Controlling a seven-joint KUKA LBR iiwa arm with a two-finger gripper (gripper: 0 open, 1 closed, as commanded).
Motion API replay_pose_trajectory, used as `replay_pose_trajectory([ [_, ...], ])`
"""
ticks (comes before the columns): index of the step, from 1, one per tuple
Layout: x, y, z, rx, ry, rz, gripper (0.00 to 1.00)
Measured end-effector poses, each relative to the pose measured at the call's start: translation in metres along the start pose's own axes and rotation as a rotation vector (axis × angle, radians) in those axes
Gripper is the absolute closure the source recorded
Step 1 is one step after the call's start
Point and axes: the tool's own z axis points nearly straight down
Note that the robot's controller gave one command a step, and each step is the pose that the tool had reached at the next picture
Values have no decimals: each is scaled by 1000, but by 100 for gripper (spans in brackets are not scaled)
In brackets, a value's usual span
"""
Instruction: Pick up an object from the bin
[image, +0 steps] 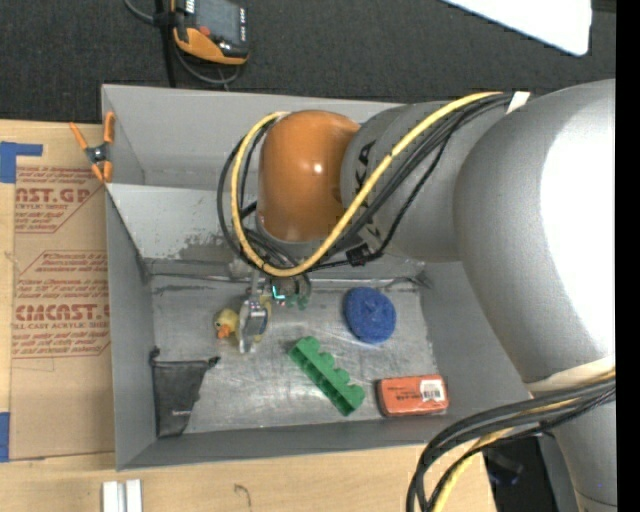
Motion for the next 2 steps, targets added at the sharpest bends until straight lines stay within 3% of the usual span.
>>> replay_pose_trajectory([
  [1, -2, -1, -5, -1, -7, 1, 0],
  [2, -5, -11, 43, -1, -13, -34, 0],
])
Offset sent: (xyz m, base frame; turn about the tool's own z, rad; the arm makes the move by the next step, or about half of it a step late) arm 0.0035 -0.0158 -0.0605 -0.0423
